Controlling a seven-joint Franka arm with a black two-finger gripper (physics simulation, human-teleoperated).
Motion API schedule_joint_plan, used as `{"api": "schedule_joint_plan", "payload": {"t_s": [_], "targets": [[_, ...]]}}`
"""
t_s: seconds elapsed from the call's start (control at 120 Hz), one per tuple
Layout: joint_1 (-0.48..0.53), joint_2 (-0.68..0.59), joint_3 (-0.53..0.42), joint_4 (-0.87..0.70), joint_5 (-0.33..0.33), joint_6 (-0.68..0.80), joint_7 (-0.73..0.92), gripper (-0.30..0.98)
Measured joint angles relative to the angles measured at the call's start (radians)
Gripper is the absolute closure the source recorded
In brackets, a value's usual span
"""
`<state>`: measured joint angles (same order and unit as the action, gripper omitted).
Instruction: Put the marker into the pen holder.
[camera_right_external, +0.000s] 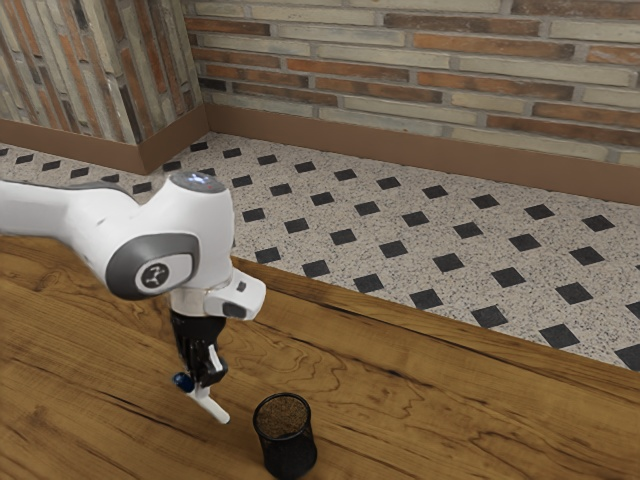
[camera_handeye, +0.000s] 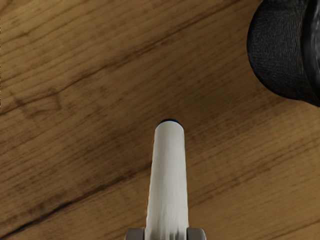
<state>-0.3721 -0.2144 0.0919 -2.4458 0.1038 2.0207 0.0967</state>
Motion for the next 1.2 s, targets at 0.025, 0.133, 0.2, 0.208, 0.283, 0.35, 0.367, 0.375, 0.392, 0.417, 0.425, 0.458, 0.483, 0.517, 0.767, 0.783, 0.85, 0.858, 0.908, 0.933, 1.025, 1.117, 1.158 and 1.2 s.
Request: {"api": "schedule_joint_plan", "payload": {"t_s": [0.025, 0.133, 0.2, 0.208, 0.283, 0.35, 0.367, 0.375, 0.392, 0.417, 0.425, 0.458, 0.483, 0.517, 0.767, 0.783, 0.85, 0.858, 0.908, 0.933, 1.025, 1.117, 1.158, 1.2], "targets": [[0.003, -0.001, -0.002, 0.008, 0.000, -0.001, -0.007, 0.72], [0.014, -0.011, -0.004, 0.059, 0.003, -0.020, -0.032, 0.72], [0.017, -0.042, -0.015, 0.070, 0.005, -0.039, -0.046, 0.72], [0.017, -0.045, -0.018, 0.071, 0.006, -0.042, -0.047, 0.72], [0.017, -0.076, -0.066, 0.109, 0.007, -0.077, -0.064, 0.72], [0.016, -0.091, -0.119, 0.147, 0.007, -0.116, -0.080, 0.71], [0.015, -0.093, -0.131, 0.155, 0.007, -0.125, -0.085, 0.71], [0.015, -0.093, -0.137, 0.158, 0.007, -0.129, -0.087, 0.71], [0.015, -0.094, -0.148, 0.163, 0.007, -0.138, -0.091, 0.71], [0.014, -0.095, -0.165, 0.169, 0.007, -0.149, -0.098, 0.71], [0.014, -0.094, -0.170, 0.171, 0.007, -0.153, -0.100, 0.71], [0.011, -0.092, -0.190, 0.181, 0.006, -0.165, -0.110, 0.71], [0.009, -0.086, -0.201, 0.189, 0.006, -0.174, -0.116, 0.71], [0.005, -0.075, -0.214, 0.198, 0.005, -0.183, -0.125, 0.71], [-0.017, 0.025, -0.242, 0.260, -0.004, -0.222, -0.181, 0.69], [-0.017, 0.026, -0.244, 0.261, -0.004, -0.223, -0.184, 0.69], [-0.019, 0.034, -0.248, 0.266, -0.006, -0.227, -0.197, 0.69], [-0.019, 0.037, -0.249, 0.268, -0.006, -0.228, -0.198, 0.69], [-0.025, 0.057, -0.252, 0.288, -0.007, -0.230, -0.206, 0.69], [-0.031, 0.069, -0.254, 0.301, -0.007, -0.232, -0.210, 0.69], [-0.042, 0.111, -0.259, 0.329, -0.007, -0.234, -0.223, 0.69], [-0.041, 0.164, -0.259, 0.358, -0.008, -0.236, -0.234, 0.68], [-0.039, 0.186, -0.258, 0.369, -0.008, -0.236, -0.238, 0.68], [-0.038, 0.207, -0.256, 0.378, -0.009, -0.235, -0.242, 0.67]]}}
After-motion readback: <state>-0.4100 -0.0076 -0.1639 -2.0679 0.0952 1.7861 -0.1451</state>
